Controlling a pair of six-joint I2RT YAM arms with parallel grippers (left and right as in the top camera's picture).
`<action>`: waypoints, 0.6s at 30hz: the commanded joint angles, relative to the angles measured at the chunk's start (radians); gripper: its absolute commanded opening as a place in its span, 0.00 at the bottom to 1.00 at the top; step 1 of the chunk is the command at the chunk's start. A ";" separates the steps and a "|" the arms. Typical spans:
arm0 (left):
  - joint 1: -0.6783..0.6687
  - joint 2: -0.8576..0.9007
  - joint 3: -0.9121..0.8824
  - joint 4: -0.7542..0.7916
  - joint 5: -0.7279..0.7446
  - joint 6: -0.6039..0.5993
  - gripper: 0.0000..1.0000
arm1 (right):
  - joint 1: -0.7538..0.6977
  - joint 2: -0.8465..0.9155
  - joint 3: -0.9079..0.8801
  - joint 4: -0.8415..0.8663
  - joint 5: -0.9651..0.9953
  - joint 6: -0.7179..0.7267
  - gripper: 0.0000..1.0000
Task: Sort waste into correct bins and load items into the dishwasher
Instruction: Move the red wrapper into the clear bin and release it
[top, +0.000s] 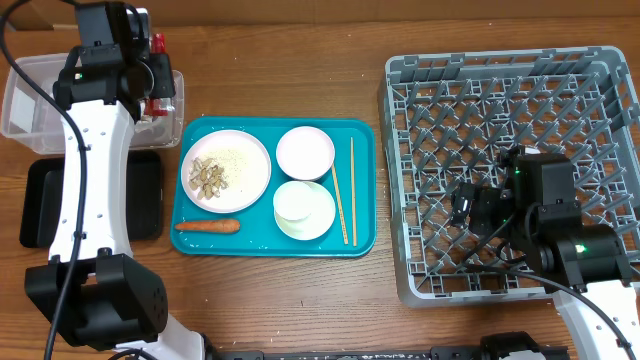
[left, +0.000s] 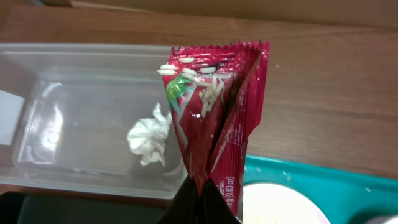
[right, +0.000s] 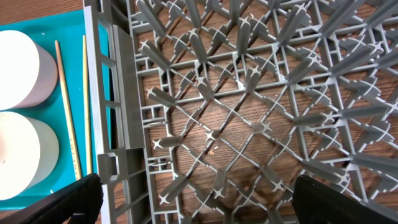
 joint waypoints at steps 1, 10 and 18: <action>0.039 0.011 0.008 0.048 -0.048 -0.026 0.04 | -0.003 -0.002 0.026 0.005 0.013 -0.002 1.00; 0.164 0.135 0.008 0.183 -0.044 -0.062 0.10 | -0.003 -0.002 0.026 0.005 0.013 -0.002 1.00; 0.201 0.172 0.010 0.204 -0.037 -0.066 0.56 | -0.003 -0.002 0.026 0.005 0.013 -0.002 1.00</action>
